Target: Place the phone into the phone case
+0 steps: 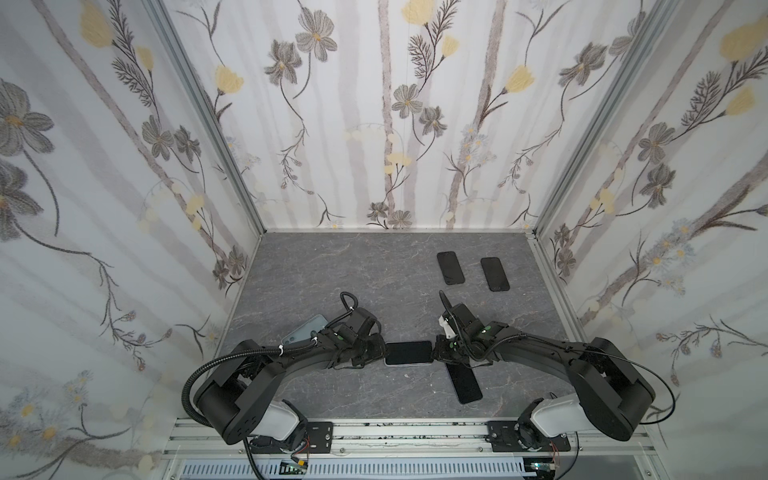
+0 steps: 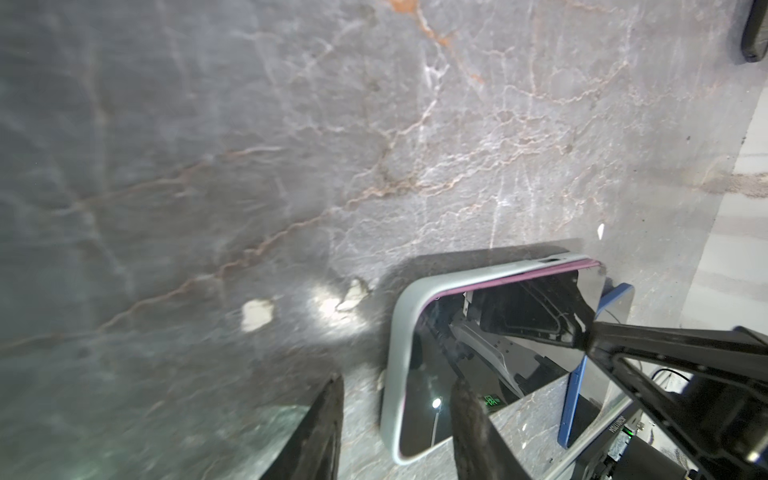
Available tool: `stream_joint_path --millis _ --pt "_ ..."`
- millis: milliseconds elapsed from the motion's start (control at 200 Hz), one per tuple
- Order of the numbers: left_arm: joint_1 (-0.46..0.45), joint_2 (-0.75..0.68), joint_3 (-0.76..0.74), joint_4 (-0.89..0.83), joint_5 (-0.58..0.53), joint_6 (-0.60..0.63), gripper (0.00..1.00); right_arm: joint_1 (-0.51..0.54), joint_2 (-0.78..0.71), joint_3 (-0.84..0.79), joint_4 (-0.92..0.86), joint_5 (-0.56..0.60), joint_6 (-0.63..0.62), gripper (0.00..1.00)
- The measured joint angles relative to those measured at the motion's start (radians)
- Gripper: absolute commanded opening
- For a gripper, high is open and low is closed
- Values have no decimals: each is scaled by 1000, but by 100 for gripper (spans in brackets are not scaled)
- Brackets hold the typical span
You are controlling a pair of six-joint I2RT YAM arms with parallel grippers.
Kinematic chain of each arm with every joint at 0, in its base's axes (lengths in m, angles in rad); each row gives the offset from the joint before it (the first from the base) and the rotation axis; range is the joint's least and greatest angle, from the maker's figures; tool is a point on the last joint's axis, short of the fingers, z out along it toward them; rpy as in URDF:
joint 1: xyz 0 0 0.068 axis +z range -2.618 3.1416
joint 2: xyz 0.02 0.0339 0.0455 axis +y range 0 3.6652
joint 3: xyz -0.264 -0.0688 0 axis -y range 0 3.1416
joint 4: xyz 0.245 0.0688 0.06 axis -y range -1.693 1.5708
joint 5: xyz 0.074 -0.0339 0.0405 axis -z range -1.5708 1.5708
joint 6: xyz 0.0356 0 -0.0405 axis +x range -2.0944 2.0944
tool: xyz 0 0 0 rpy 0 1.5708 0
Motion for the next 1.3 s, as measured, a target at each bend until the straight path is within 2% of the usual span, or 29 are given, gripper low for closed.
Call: stream_joint_path --millis 175,210,545,999,1074,1209,1304 --pt "-10 25 0 45 11 0 42 3 32 2 32 -34 -15 14" --pt "-11 27 0 47 12 0 41 3 39 4 32 -35 -16 11" --pt "-17 37 -27 72 2 -4 35 29 91 43 -21 -3 -42 9" --pt "-17 35 -37 93 -7 -11 35 111 162 151 -153 151 -77 11" --pt "-18 28 -40 100 -10 -12 35 142 172 176 -183 206 -77 13" --pt "-22 16 -32 90 -23 -12 35 158 183 224 -237 234 -78 15" --pt "-24 7 -12 47 -36 -11 36 162 179 265 -278 243 -77 20"
